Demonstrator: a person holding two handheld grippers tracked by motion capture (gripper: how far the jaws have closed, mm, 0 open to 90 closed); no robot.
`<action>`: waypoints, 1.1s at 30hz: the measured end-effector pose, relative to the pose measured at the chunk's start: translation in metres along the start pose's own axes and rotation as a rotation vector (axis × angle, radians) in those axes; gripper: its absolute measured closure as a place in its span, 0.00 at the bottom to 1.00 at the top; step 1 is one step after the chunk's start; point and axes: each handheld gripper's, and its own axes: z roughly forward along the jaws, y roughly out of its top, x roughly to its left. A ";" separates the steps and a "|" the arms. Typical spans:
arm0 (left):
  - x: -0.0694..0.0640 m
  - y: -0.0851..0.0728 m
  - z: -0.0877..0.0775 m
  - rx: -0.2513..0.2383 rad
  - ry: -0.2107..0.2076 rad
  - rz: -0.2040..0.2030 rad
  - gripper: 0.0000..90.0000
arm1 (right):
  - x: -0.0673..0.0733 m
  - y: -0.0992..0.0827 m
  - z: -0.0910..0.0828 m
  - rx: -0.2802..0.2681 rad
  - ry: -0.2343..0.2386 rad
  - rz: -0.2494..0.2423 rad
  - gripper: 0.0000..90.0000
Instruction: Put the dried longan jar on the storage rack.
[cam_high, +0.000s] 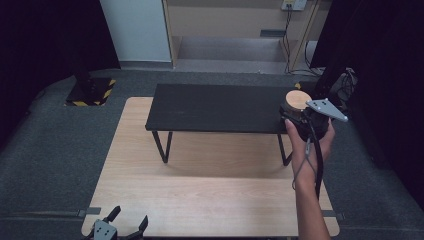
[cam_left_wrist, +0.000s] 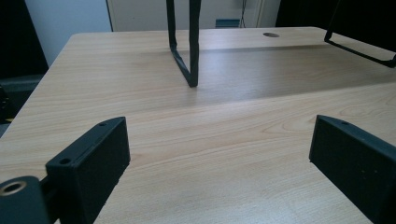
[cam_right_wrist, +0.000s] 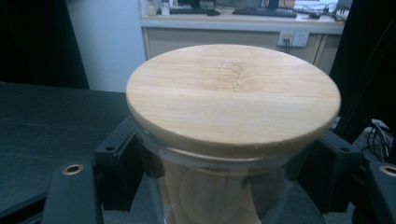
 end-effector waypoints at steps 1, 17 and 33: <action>0.000 0.000 0.000 0.000 0.002 0.000 0.04 | 0.000 0.001 0.003 0.004 0.000 -0.003 0.28; 0.001 0.001 0.004 0.010 0.000 -0.001 0.04 | -0.005 -0.009 0.032 0.036 -0.004 -0.005 0.28; 0.001 0.003 0.003 0.004 -0.010 0.000 0.04 | -0.009 -0.017 0.034 0.002 0.007 0.031 0.04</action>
